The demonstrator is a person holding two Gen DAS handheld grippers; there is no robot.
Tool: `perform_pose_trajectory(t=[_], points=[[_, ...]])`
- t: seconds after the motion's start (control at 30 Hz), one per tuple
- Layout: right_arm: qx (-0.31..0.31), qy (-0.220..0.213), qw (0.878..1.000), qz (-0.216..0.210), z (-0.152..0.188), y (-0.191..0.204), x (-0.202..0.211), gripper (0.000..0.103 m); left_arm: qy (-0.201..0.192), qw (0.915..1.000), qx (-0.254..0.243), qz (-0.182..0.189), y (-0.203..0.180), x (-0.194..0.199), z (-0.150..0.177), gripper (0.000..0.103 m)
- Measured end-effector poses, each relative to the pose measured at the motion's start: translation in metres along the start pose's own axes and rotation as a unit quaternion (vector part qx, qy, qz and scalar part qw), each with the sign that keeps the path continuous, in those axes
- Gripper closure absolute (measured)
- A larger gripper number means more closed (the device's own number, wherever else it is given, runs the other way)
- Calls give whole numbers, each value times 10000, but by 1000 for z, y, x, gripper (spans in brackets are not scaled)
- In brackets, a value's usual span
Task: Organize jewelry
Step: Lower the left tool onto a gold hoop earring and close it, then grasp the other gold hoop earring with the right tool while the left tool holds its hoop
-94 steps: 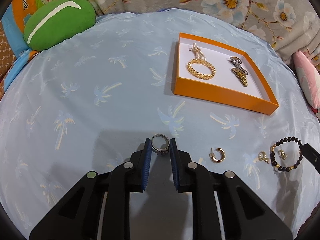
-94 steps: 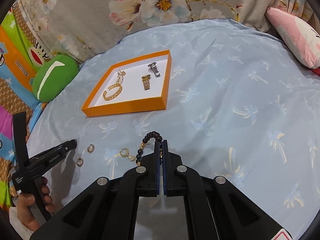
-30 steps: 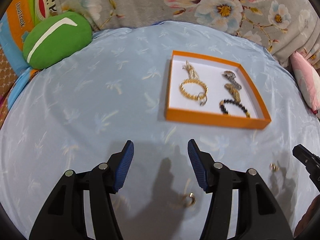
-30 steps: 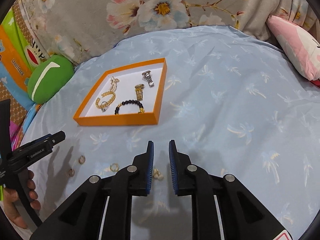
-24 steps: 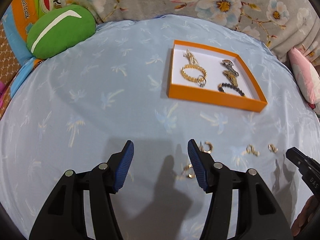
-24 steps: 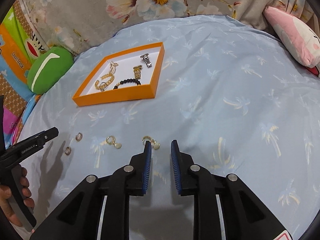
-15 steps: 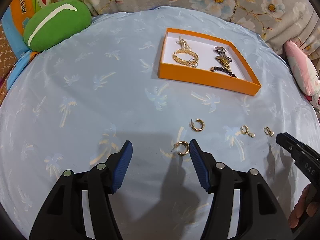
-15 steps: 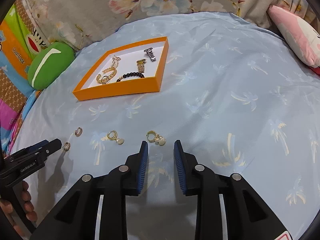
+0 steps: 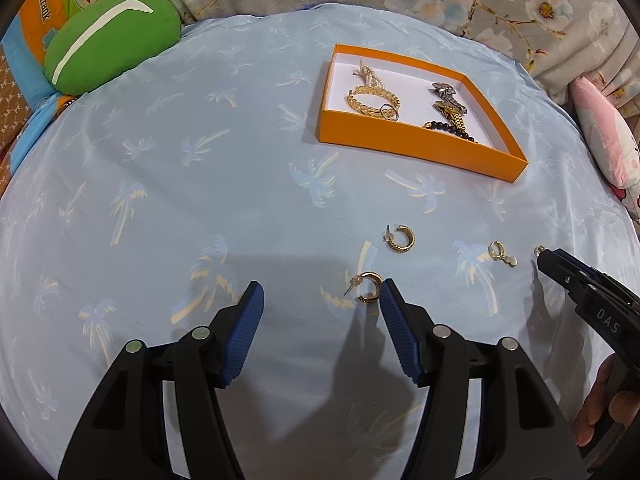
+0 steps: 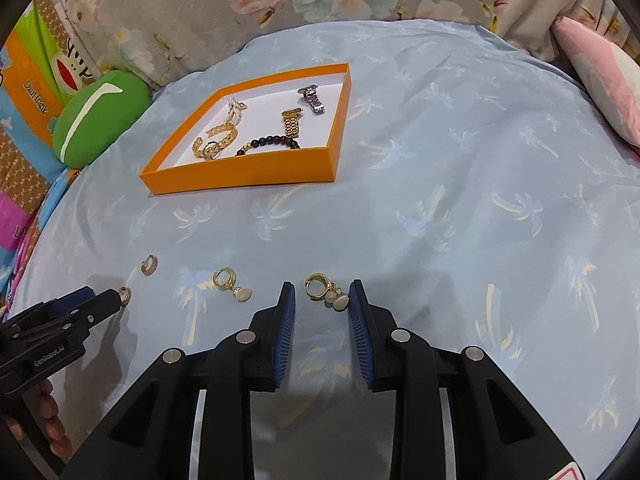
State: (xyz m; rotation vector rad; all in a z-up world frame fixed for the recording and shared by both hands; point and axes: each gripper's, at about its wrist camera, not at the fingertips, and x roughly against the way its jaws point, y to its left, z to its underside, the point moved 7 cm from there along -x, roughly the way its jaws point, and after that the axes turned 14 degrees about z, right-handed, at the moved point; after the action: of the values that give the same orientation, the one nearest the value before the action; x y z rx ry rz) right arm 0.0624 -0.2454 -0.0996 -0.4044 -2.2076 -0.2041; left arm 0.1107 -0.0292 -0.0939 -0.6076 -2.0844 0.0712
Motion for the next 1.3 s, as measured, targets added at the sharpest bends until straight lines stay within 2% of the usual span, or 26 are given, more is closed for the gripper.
perform_pose_trajectory(t=[0.37, 0.53, 0.6, 0.77, 1.07, 1.3], points=[[-38, -167, 9998, -108, -8, 2, 17, 75, -110, 9991, -374, -148, -14, -9, -1, 47], [14, -150, 9997, -206, -9, 10, 19, 75, -271, 9976, -584, -267, -18, -11, -2, 65], [64, -144, 9995, -263, -9, 16, 19, 75, -282, 9977, -569, -253, -16, -9, -3, 83], [324, -169, 9981, -495, -10, 47, 23, 75, -243, 9989, -391, -93, -10, -5, -5, 83], [1005, -135, 9913, -842, -7, 120, 16, 75, -392, 9987, -215, -226, 15, 14, -12, 83], [1224, -60, 9887, -868, -2, 144, 6, 75, -448, 9985, -94, -299, 34, 23, -17, 83]])
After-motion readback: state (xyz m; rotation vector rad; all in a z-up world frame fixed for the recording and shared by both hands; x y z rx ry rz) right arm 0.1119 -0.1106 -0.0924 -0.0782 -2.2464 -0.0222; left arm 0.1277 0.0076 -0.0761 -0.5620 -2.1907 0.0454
